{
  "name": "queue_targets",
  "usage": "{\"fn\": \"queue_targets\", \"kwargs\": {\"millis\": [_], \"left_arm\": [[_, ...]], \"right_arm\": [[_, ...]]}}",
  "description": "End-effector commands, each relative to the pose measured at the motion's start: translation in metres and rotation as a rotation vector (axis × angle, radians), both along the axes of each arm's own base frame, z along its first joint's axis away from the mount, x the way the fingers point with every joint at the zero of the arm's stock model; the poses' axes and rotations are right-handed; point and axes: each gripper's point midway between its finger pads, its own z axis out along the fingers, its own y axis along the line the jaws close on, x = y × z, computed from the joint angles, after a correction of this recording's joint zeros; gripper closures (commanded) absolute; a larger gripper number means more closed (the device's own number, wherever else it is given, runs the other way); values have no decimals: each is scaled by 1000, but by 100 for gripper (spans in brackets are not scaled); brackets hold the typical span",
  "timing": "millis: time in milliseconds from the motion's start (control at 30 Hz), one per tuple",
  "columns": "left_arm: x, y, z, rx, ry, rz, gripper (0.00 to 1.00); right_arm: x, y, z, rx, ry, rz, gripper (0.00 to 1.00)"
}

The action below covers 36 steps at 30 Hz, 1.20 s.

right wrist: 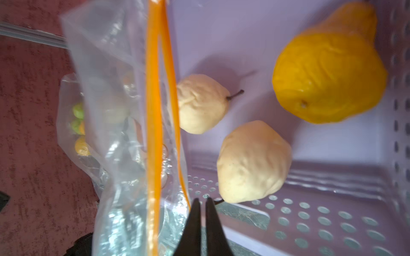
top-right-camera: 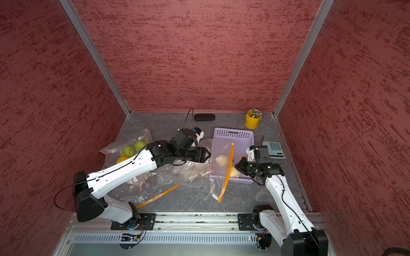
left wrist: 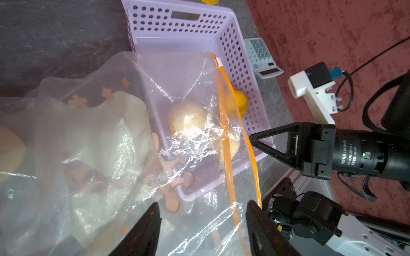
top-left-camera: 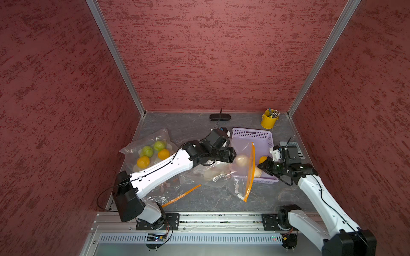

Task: Open the zip-top bag and take out the pear
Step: Place the pear in the basket, then pick up the pear from the zipper food storage bag.

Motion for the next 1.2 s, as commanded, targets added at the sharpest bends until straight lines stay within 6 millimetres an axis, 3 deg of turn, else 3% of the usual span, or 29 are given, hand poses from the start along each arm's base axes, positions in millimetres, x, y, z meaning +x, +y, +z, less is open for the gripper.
{"fn": "queue_targets", "kwargs": {"millis": [0,133,200,333,400,567,633,867,967,1167], "left_arm": [[-1,-7,7,20,-33,-40,36],[-6,-28,1,48,-13,-94,33],[-9,-39,0,59,0,-127,25],[-6,-48,-15,87,57,-133,21],[-4,-52,-24,86,89,-132,14],[7,-55,-41,88,127,-87,10],[10,-59,-39,69,119,-80,0],[21,-60,-46,54,96,-39,0],[30,-58,-40,16,86,1,0],[44,-59,-8,-123,68,27,0]], "right_arm": [[10,12,3,60,-48,31,100],[16,43,29,182,-153,112,98],[16,53,52,228,-222,141,98],[11,62,81,291,-299,181,98],[7,68,89,324,-317,212,99],[1,90,102,393,-354,299,99],[-1,97,104,401,-361,329,99],[-11,117,113,432,-391,423,100],[-18,124,118,453,-422,471,100],[-22,124,113,440,-428,474,100]]}}
